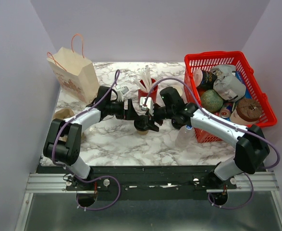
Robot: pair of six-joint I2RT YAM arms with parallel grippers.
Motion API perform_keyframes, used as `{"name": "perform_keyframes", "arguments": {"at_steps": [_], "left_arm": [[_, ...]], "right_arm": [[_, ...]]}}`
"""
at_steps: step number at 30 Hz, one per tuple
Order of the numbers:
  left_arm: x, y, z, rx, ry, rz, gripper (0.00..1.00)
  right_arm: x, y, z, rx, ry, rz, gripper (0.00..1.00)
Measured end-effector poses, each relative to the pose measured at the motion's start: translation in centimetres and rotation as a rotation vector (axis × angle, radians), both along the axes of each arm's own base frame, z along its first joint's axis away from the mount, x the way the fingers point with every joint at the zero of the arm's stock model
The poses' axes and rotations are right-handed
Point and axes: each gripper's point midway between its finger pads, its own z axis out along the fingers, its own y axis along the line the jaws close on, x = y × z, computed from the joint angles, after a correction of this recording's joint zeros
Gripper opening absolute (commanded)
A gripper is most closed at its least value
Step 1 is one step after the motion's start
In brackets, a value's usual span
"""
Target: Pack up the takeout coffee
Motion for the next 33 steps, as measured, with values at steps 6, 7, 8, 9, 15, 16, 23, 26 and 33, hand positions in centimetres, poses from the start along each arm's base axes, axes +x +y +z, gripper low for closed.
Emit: {"name": "perform_keyframes", "arguments": {"at_steps": [6, 7, 8, 9, 15, 16, 23, 26, 33], "left_arm": [[-0.4, 0.0, 1.3, -0.016, -0.037, -0.009, 0.97], [-0.5, 0.0, 1.4, -0.016, -0.039, -0.009, 0.97], [-0.7, 0.1, 1.4, -0.016, -0.04, -0.009, 0.96], [-0.8, 0.1, 1.4, -0.016, -0.039, -0.009, 0.96], [-1.4, 0.3, 0.7, -0.006, -0.012, -0.01, 0.94], [-1.4, 0.3, 0.7, -0.006, -0.011, -0.01, 0.94], [-1.4, 0.3, -0.2, 0.002, 0.015, -0.009, 0.92], [-1.5, 0.4, -1.0, 0.01, 0.047, -0.009, 0.91], [-1.5, 0.4, -1.3, 0.007, 0.06, -0.01, 0.91]], "right_arm": [[-0.8, -0.6, -1.5, -0.047, -0.036, 0.083, 0.73], [-0.8, -0.6, -1.6, -0.05, -0.045, 0.095, 0.7], [-0.8, -0.6, -1.7, -0.053, -0.05, 0.103, 0.67], [-0.8, -0.6, -1.8, -0.055, -0.053, 0.113, 0.65], [-0.8, -0.6, -2.6, -0.064, -0.045, 0.136, 0.56], [-0.8, -0.7, -2.6, -0.064, -0.043, 0.137, 0.55], [-0.6, -0.9, -3.5, -0.078, -0.023, 0.145, 0.5], [-0.5, -1.0, -4.0, -0.084, -0.016, 0.147, 0.48], [0.0, -0.7, -4.2, -0.084, -0.031, 0.156, 0.43]]}}
